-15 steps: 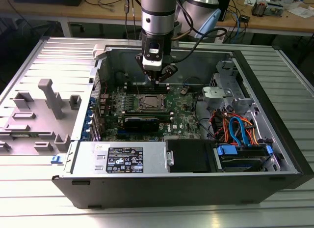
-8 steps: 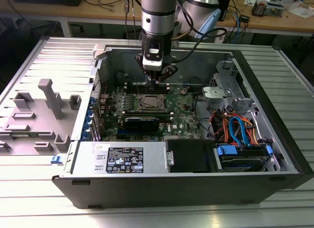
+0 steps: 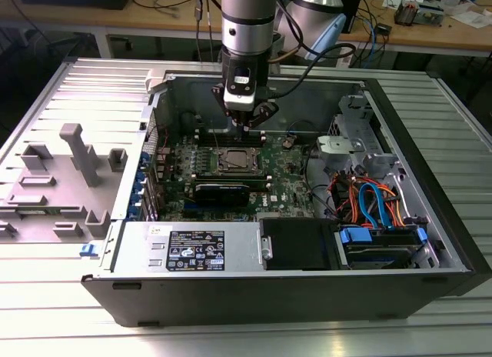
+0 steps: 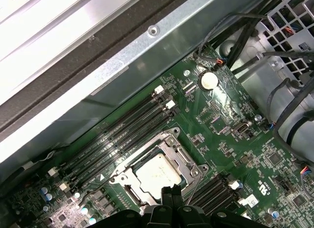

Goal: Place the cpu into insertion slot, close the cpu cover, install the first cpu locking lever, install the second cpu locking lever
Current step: 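Install the first cpu locking lever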

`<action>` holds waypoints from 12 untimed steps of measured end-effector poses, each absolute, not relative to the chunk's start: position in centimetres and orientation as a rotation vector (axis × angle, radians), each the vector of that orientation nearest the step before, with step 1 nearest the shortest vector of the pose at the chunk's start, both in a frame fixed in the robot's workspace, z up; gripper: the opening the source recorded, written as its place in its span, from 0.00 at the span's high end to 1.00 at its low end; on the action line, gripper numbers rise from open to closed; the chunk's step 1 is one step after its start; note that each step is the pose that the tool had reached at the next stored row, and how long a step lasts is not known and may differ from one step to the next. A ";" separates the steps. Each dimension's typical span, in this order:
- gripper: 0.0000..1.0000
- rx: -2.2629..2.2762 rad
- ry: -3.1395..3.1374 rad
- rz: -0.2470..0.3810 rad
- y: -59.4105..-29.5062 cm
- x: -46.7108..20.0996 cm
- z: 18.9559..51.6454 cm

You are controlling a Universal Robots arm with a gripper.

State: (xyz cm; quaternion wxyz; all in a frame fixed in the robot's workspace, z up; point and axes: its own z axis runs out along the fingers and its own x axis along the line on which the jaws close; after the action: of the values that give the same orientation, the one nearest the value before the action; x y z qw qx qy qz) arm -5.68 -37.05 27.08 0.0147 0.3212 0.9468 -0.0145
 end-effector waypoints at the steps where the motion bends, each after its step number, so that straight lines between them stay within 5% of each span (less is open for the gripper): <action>1: 0.89 0.999 2.947 -0.045 -37.0 -5.7 27.1; 12: 0.89 0.990 2.951 -0.043 -37.0 -5.7 27.1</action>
State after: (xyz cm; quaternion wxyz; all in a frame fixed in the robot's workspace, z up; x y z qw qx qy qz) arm -5.68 -37.05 27.07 0.0145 0.3180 0.9479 -0.0137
